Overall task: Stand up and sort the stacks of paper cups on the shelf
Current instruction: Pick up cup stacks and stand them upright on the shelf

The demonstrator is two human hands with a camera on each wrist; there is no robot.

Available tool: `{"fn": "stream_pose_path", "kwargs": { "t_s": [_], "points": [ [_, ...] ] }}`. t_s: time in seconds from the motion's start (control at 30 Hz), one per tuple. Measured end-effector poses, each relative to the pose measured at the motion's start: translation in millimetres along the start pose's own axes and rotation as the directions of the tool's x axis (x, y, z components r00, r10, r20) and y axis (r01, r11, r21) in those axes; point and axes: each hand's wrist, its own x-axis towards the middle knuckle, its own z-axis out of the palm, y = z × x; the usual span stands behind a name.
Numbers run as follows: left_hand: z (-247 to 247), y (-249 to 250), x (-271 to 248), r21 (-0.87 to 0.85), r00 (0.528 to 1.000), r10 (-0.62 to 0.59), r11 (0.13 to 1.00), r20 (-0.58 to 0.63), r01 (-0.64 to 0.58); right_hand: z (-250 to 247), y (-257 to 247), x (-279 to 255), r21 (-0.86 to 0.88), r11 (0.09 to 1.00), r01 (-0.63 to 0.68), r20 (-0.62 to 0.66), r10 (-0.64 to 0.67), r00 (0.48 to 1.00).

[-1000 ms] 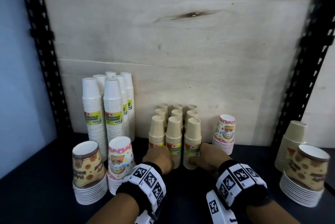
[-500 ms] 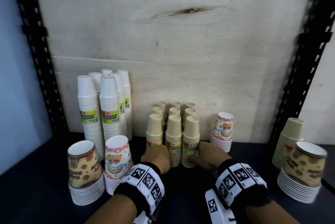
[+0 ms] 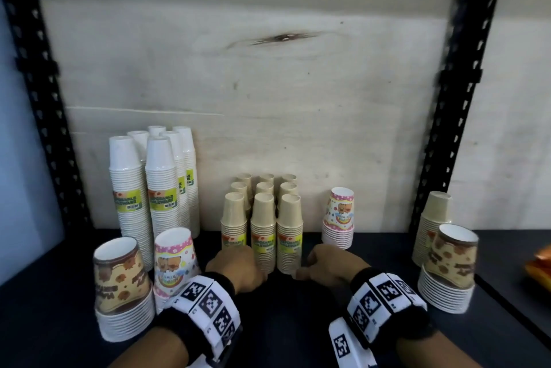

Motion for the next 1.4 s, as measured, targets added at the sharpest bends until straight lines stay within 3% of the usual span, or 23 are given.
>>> {"fn": "stream_pose_path", "kwargs": {
  "t_s": [0.1, 0.2, 0.33, 0.4, 0.47, 0.6, 0.7, 0.8, 1.0, 1.4],
  "points": [
    [-12.3, 19.0, -10.5, -0.039, 0.994, 0.031, 0.999, 0.101, -0.027, -8.3, 11.3, -24.7, -0.036, 0.999, -0.024, -0.062, 0.022, 0.998],
    [-29.0, 47.5, -20.1, -0.102, 0.987, 0.092, 0.992, 0.129, -0.079, -23.2, 27.4, -51.5, -0.064, 0.997, -0.053, -0.278, 0.034, 0.960],
    [-43.6, 85.6, -21.8, -0.061, 0.981, 0.192, 0.980, 0.028, -0.190, -51.8, 55.4, -79.9, -0.124, 0.992, -0.029, -0.592, -0.051, 0.804],
    [-48.6, 101.4, -19.2, -0.007, 0.971, 0.236, 0.972, -0.040, -0.236, -65.4, 70.6, -92.0, -0.152, 0.982, -0.112, -0.677, -0.021, 0.735],
    [-50.7, 114.0, -14.0, 0.049, 0.955, 0.281, 0.959, -0.095, -0.278, -74.4, 87.2, -100.7, -0.160, 0.958, -0.238, -0.702, 0.059, 0.710],
    [-48.1, 134.7, -1.1, 0.063, 0.937, 0.321, 0.947, -0.135, -0.315, -79.3, 118.8, -107.7, -0.114, 0.929, -0.352, -0.685, 0.183, 0.705],
    [-43.3, 145.8, 11.0, 0.084, 0.933, 0.329, 0.944, -0.147, -0.319, -77.1, 136.1, -106.7, -0.049, 0.939, -0.341, -0.619, 0.239, 0.748],
    [-40.4, 154.2, 24.6, 0.096, 0.928, 0.344, 0.938, -0.143, -0.333, -79.7, 142.1, -105.1, -0.021, 0.962, -0.272, -0.565, 0.213, 0.797],
    [-43.9, 167.0, 45.3, 0.160, 0.903, 0.407, 0.909, -0.137, -0.385, -92.9, 135.8, -92.0, -0.016, 0.982, -0.187, -0.552, 0.147, 0.821],
    [-32.4, 191.0, 74.4, 0.186, 0.923, 0.348, 0.930, -0.163, -0.317, -112.2, 109.2, -27.9, 0.046, 0.998, -0.043, -0.630, 0.063, 0.774]
  ]
}}
